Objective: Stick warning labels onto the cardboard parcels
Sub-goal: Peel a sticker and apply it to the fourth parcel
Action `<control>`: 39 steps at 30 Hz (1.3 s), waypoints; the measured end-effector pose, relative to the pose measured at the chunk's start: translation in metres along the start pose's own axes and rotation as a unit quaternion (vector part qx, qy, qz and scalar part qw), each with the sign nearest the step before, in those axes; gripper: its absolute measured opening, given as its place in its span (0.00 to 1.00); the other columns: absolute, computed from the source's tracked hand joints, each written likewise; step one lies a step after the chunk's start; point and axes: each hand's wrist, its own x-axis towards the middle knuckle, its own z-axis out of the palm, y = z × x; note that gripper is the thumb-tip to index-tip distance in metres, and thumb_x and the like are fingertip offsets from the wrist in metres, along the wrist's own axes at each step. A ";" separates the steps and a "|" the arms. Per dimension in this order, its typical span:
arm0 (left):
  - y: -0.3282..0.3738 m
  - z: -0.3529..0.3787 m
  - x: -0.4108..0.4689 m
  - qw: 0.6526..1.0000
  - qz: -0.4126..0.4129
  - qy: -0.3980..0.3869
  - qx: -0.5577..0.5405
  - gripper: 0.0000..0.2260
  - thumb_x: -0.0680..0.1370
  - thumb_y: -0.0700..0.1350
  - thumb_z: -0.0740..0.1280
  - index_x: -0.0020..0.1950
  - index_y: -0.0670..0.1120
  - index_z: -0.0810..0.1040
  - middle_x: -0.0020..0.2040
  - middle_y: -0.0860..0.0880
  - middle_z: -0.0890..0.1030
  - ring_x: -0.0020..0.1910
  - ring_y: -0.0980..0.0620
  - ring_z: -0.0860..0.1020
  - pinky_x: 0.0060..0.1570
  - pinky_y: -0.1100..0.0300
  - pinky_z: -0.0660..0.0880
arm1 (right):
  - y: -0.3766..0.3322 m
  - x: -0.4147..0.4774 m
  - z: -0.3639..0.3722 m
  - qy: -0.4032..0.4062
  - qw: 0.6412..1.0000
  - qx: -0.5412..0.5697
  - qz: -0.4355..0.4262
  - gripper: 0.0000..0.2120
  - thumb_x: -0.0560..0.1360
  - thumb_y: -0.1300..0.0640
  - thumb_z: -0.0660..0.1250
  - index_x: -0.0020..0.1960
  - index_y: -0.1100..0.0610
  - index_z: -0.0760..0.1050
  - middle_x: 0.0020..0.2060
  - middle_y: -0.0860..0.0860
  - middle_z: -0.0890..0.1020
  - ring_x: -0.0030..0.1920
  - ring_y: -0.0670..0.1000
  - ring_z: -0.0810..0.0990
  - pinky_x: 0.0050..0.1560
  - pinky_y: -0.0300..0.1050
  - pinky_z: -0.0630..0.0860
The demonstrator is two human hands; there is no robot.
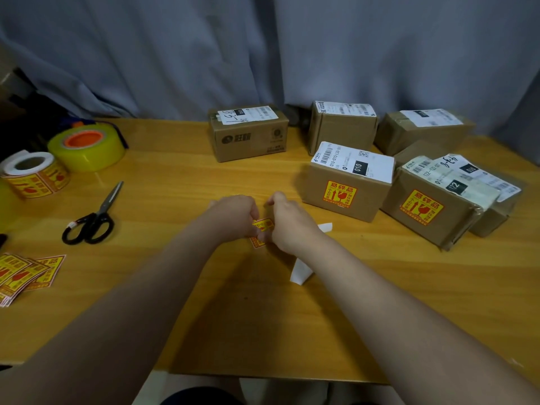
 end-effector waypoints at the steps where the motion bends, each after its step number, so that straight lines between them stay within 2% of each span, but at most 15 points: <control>1: 0.002 -0.001 0.000 1.000 0.003 -0.007 -0.004 0.13 0.71 0.52 0.73 0.50 0.51 0.74 0.50 0.51 0.76 0.54 0.49 0.73 0.57 0.52 0.67 | 0.001 0.000 0.000 0.001 1.000 0.007 0.004 0.31 0.70 0.53 0.74 0.66 0.56 0.62 0.60 0.58 0.72 0.59 0.59 0.73 0.51 0.48 0.69; 4: -0.001 0.001 -0.003 0.997 0.023 -0.003 -0.067 0.08 0.72 0.48 0.72 0.45 0.49 0.74 0.44 0.51 0.75 0.47 0.49 0.73 0.50 0.54 0.69 | 0.007 0.000 -0.001 0.030 1.000 0.003 0.006 0.25 0.70 0.50 0.74 0.62 0.58 0.70 0.58 0.57 0.74 0.59 0.57 0.73 0.54 0.48 0.70; 5: -0.003 0.001 -0.004 0.992 0.029 0.019 -0.120 0.06 0.73 0.46 0.72 0.45 0.48 0.75 0.41 0.51 0.75 0.44 0.50 0.73 0.46 0.56 0.70 | 0.011 0.000 -0.002 0.055 0.998 0.031 0.002 0.19 0.70 0.49 0.74 0.56 0.58 0.75 0.53 0.56 0.77 0.54 0.55 0.75 0.51 0.49 0.72; 6: -0.004 0.001 -0.007 0.980 0.032 0.049 -0.189 0.05 0.73 0.44 0.71 0.45 0.46 0.77 0.39 0.50 0.75 0.42 0.50 0.74 0.42 0.57 0.70 | 0.015 -0.001 -0.004 0.078 0.991 0.109 0.006 0.13 0.70 0.51 0.73 0.48 0.58 0.78 0.47 0.54 0.79 0.49 0.54 0.77 0.47 0.50 0.75; 7: -0.004 0.001 -0.010 0.960 0.032 0.080 -0.268 0.04 0.73 0.42 0.71 0.45 0.45 0.78 0.38 0.49 0.76 0.40 0.51 0.74 0.40 0.59 0.71 | 0.017 -0.003 -0.009 0.089 0.971 0.222 0.020 0.08 0.71 0.53 0.73 0.43 0.57 0.78 0.42 0.53 0.80 0.46 0.53 0.78 0.42 0.51 0.76; 9: 0.002 -0.002 -0.018 0.904 0.028 0.109 -0.413 0.02 0.74 0.40 0.71 0.44 0.45 0.79 0.37 0.48 0.78 0.36 0.56 0.76 0.37 0.64 0.72 | 0.019 -0.009 -0.019 0.081 0.900 0.425 0.043 0.03 0.73 0.56 0.71 0.42 0.55 0.79 0.41 0.52 0.81 0.45 0.50 0.79 0.35 0.47 0.77; 10: 0.007 -0.003 -0.021 0.882 0.032 0.105 -0.458 0.02 0.74 0.41 0.70 0.42 0.47 0.79 0.37 0.49 0.80 0.33 0.60 0.77 0.34 0.68 0.72 | 0.020 -0.011 -0.024 0.084 0.878 0.470 0.031 0.01 0.73 0.57 0.70 0.44 0.55 0.80 0.41 0.51 0.82 0.44 0.49 0.80 0.35 0.44 0.76; 12: 0.018 -0.005 -0.026 0.861 0.051 0.093 -0.498 0.03 0.75 0.41 0.69 0.41 0.48 0.79 0.37 0.51 0.81 0.32 0.65 0.77 0.33 0.73 0.71 | 0.022 -0.014 -0.033 0.108 0.856 0.506 -0.009 0.02 0.74 0.59 0.69 0.46 0.55 0.80 0.38 0.50 0.84 0.40 0.44 0.82 0.36 0.38 0.76; 15: 0.030 -0.007 -0.029 0.854 0.063 0.126 -0.501 0.02 0.75 0.43 0.70 0.42 0.48 0.80 0.37 0.52 0.80 0.32 0.65 0.75 0.34 0.74 0.71 | 0.026 -0.016 -0.043 0.142 0.860 0.487 -0.053 0.04 0.76 0.62 0.66 0.48 0.55 0.78 0.39 0.50 0.84 0.38 0.41 0.82 0.37 0.33 0.76; 19: 0.034 -0.011 -0.031 0.852 0.076 0.139 -0.498 0.02 0.74 0.43 0.70 0.42 0.49 0.80 0.39 0.50 0.81 0.38 0.58 0.75 0.37 0.72 0.72 | 0.039 -0.020 -0.053 0.146 0.909 0.379 -0.096 0.04 0.77 0.60 0.66 0.47 0.52 0.78 0.42 0.49 0.83 0.43 0.44 0.82 0.46 0.38 0.78; 24: 0.039 -0.010 -0.031 0.860 0.087 0.116 -0.490 0.04 0.75 0.42 0.69 0.40 0.47 0.80 0.35 0.52 0.81 0.35 0.61 0.75 0.37 0.71 0.72 | 0.048 -0.025 -0.060 0.124 0.929 0.334 -0.104 0.08 0.76 0.59 0.66 0.44 0.46 0.77 0.42 0.47 0.83 0.44 0.47 0.82 0.49 0.44 0.79; 26: 0.040 -0.009 -0.032 0.861 0.084 0.111 -0.489 0.05 0.75 0.41 0.68 0.39 0.47 0.80 0.35 0.52 0.81 0.32 0.63 0.75 0.33 0.74 0.70 | 0.049 -0.026 -0.061 0.111 0.929 0.336 -0.107 0.07 0.76 0.59 0.66 0.44 0.47 0.78 0.41 0.48 0.83 0.42 0.46 0.82 0.47 0.43 0.79; 30: 0.042 -0.010 -0.033 0.868 0.080 0.106 -0.479 0.07 0.75 0.39 0.67 0.38 0.47 0.79 0.35 0.52 0.80 0.30 0.65 0.73 0.25 0.76 0.65 | 0.049 -0.028 -0.063 0.087 0.923 0.358 -0.107 0.03 0.76 0.59 0.66 0.47 0.53 0.79 0.38 0.48 0.83 0.37 0.41 0.82 0.38 0.34 0.76; 35: 0.041 -0.012 -0.035 0.876 0.095 0.087 -0.465 0.06 0.76 0.38 0.66 0.40 0.46 0.79 0.37 0.50 0.80 0.31 0.64 0.74 0.30 0.74 0.69 | 0.049 -0.028 -0.064 0.071 0.923 0.365 -0.101 0.04 0.77 0.57 0.66 0.45 0.51 0.79 0.37 0.46 0.83 0.38 0.41 0.82 0.39 0.32 0.75; 39: 0.040 -0.015 -0.037 0.881 0.114 0.067 -0.455 0.07 0.76 0.37 0.65 0.40 0.45 0.79 0.37 0.50 0.80 0.31 0.65 0.73 0.29 0.75 0.68 | 0.047 -0.028 -0.065 0.068 0.920 0.372 -0.102 0.05 0.76 0.58 0.66 0.43 0.51 0.79 0.35 0.46 0.83 0.37 0.41 0.81 0.38 0.34 0.76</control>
